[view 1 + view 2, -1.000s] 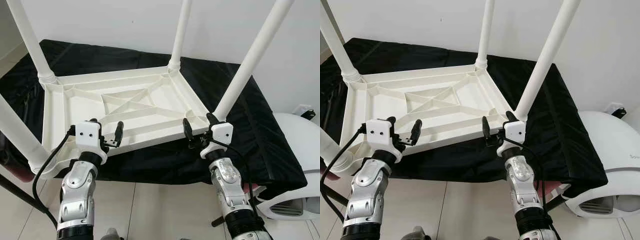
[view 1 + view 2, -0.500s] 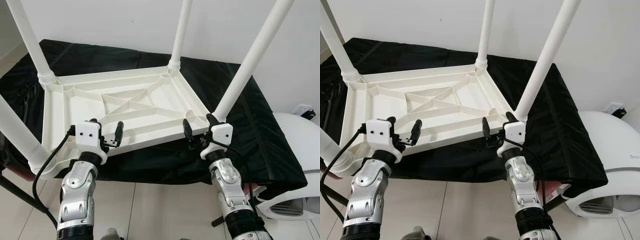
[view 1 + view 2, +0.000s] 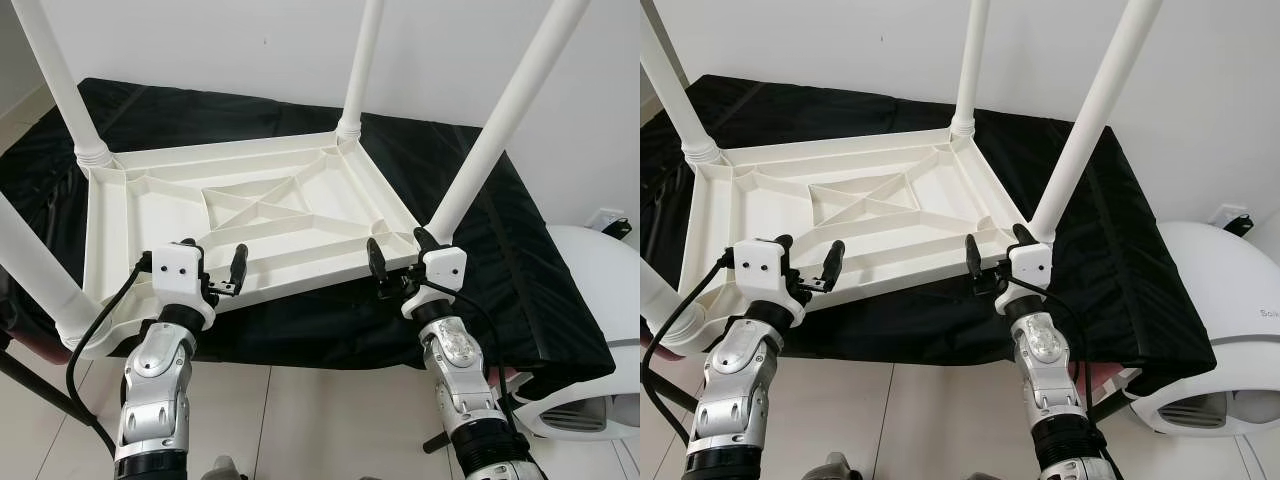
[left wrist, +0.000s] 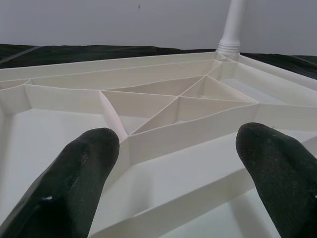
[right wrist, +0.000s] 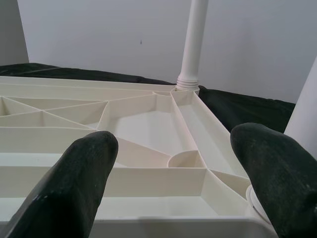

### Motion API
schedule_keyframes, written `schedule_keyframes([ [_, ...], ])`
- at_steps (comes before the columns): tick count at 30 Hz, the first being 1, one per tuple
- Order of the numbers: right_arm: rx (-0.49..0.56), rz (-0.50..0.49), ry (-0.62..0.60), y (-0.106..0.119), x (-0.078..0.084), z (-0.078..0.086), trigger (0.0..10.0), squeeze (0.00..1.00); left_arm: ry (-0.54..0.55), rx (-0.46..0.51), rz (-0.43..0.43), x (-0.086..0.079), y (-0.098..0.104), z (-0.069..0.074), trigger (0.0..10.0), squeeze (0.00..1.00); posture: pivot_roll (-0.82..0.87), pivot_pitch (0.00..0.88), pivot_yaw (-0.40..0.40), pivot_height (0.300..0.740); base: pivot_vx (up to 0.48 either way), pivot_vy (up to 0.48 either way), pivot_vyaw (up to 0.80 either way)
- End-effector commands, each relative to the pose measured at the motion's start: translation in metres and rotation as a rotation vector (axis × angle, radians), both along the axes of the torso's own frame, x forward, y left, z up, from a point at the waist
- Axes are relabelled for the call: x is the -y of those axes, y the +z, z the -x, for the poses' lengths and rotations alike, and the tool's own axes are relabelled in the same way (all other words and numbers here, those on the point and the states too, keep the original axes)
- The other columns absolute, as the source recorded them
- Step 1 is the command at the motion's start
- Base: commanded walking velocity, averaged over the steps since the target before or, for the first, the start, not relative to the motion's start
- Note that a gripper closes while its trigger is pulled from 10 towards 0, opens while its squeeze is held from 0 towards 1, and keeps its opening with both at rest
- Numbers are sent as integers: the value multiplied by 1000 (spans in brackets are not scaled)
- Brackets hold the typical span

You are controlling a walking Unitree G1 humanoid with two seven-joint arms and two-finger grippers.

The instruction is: Building children table

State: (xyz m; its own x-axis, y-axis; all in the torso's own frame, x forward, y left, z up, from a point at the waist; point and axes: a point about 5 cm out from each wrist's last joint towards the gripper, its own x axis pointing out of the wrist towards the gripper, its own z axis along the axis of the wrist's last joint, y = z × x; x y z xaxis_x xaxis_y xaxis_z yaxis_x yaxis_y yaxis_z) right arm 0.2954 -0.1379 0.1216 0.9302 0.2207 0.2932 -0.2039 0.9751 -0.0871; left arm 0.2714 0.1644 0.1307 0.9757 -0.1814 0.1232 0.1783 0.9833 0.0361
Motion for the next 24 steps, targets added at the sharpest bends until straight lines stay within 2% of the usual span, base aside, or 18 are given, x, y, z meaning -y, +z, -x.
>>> schedule_keyframes([
  [1,2,0,-4,0,2,0,10000,0,131,-20,48,2,-5,0,10000,0,35,0,-43,740,0,0,0],
  [24,8,7,2,1,3,0,10000,0,121,-22,52,5,-5,-2,10000,0,33,0,-47,740,0,0,0],
])
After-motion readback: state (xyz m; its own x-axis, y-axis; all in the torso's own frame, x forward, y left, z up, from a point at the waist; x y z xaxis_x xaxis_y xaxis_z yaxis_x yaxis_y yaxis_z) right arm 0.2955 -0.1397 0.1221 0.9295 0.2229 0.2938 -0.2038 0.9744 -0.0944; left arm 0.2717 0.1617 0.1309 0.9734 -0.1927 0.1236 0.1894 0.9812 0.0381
